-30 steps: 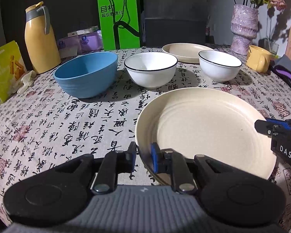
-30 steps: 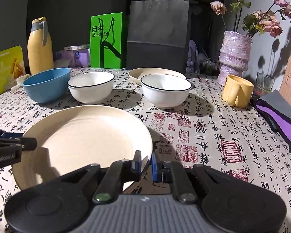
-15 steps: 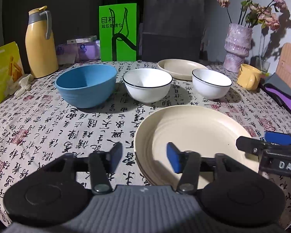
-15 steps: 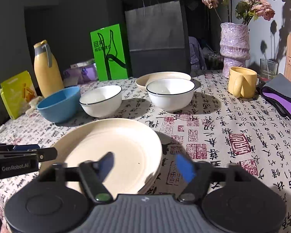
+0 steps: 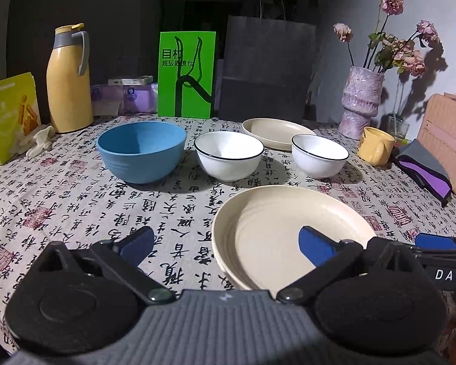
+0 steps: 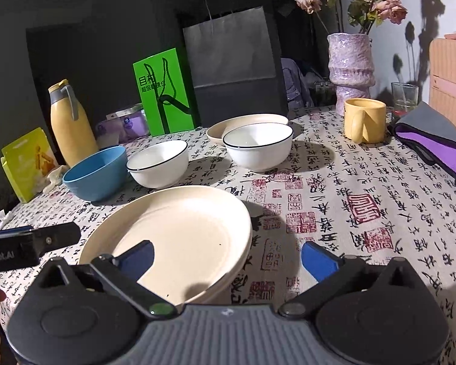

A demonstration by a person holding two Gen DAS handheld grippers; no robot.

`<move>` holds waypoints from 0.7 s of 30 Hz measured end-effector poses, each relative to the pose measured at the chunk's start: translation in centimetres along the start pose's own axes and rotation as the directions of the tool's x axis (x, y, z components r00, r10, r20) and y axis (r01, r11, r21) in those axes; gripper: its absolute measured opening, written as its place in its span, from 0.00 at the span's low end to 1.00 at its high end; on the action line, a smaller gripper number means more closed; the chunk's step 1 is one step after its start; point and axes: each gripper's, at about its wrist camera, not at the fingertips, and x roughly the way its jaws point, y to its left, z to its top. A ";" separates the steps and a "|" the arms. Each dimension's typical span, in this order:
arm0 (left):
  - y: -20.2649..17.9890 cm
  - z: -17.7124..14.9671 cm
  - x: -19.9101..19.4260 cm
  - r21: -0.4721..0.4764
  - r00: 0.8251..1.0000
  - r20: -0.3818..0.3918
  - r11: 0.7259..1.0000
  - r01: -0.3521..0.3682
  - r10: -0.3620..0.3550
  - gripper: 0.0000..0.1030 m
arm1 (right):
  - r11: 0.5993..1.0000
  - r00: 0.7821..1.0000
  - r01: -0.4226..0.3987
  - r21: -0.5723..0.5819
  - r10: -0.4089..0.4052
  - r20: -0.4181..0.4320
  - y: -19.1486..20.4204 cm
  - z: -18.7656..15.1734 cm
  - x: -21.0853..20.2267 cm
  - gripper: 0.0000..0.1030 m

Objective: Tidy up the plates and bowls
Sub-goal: 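Lift both open grippers away from the stacked cream plates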

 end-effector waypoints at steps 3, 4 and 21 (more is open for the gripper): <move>0.3 -0.2 -0.5 -0.008 1.000 0.002 1.000 0.008 -0.008 1.00 | 1.000 1.000 0.004 0.002 -0.004 0.006 0.3 -0.2 -0.6 1.00; 0.5 -0.3 -0.7 -0.009 1.000 0.004 1.000 0.011 -0.011 1.00 | 1.000 1.000 0.005 0.002 -0.005 0.008 0.4 -0.3 -0.8 1.00; 2.4 -1.1 -2.5 -0.030 0.999 0.018 0.999 0.037 -0.036 1.00 | 0.999 0.998 0.027 -0.045 -0.024 0.051 3.1 -0.9 -3.5 1.00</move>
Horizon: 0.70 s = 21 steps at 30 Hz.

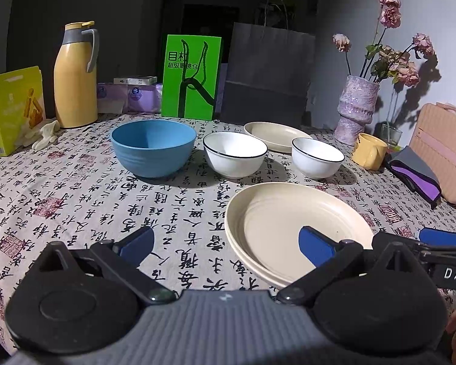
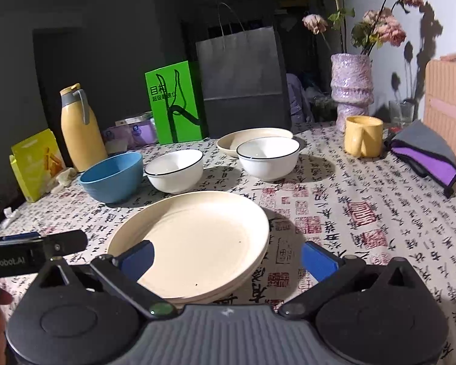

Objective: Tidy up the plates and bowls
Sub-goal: 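Lift both open grippers away from the stacked cream plates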

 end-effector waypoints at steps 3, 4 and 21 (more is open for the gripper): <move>0.3 -0.1 -0.1 -0.007 1.000 -0.003 1.000 0.003 -0.003 1.00 | 1.000 1.000 0.004 -0.009 -0.004 -0.028 0.5 0.2 0.0 1.00; 0.4 -0.1 -0.1 -0.008 1.000 -0.004 1.000 0.003 -0.003 1.00 | 1.000 0.999 0.011 -0.007 -0.011 -0.045 0.5 0.4 0.2 1.00; 1.9 1.0 0.5 -0.021 0.998 -0.048 0.999 0.050 -0.050 1.00 | 0.995 0.996 -0.071 0.076 0.075 -0.052 -1.5 1.7 0.0 1.00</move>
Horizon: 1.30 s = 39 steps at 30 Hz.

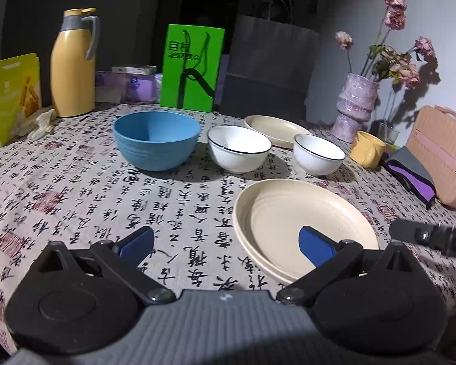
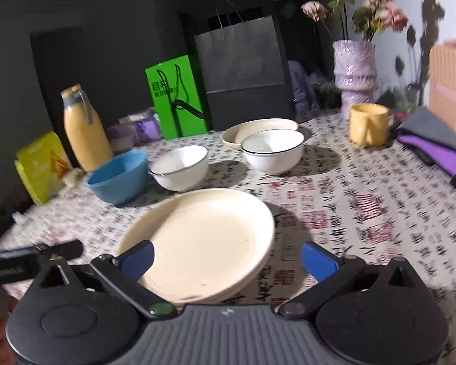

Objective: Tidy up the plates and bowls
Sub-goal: 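Lift both open grippers away from the stacked cream plates, then move both grippers past the bowls toward the cream plate by the black bag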

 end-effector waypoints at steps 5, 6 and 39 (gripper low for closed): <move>-0.7 1.2 0.6 0.010 0.999 -0.027 0.999 0.041 -0.041 1.00 | 0.999 0.999 0.038 -0.003 -0.038 0.028 -0.5 1.9 0.1 1.00; -0.9 1.4 0.7 0.016 0.999 -0.025 0.999 0.045 -0.044 1.00 | 0.999 0.999 0.042 -0.002 -0.042 0.032 -0.7 2.3 0.2 1.00; -7.3 13.7 4.1 -0.059 0.994 -0.011 0.993 0.107 -0.108 1.00 | 0.991 0.996 -0.073 -0.116 0.079 0.048 -2.8 19.4 4.0 1.00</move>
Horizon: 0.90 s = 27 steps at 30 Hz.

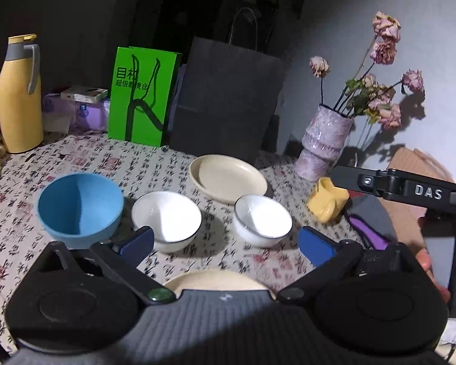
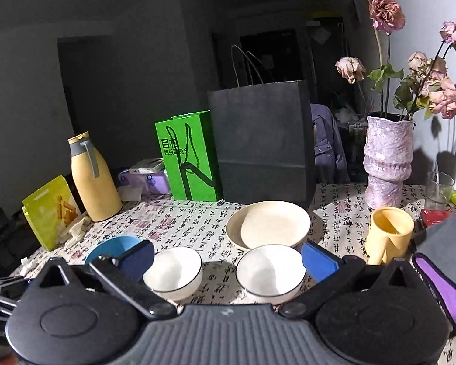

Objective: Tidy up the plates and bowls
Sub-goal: 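Move both grippers past the bowls toward the cream plate by the black bag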

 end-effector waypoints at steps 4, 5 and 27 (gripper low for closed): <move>-0.1 1.8 1.5 -0.051 0.999 -0.044 0.999 0.004 -0.006 1.00 | 0.999 1.000 -0.012 0.033 0.013 -0.015 -1.0 2.2 1.5 1.00; -0.2 2.2 1.9 -0.060 0.999 -0.052 0.998 0.003 -0.006 1.00 | 0.999 1.000 -0.018 0.040 0.019 -0.019 -1.2 2.8 1.9 1.00; 0.8 11.4 12.6 -0.210 0.984 -0.099 0.964 -0.164 0.146 1.00 | 0.992 0.997 -0.010 0.129 0.020 -0.078 -7.8 11.1 14.9 1.00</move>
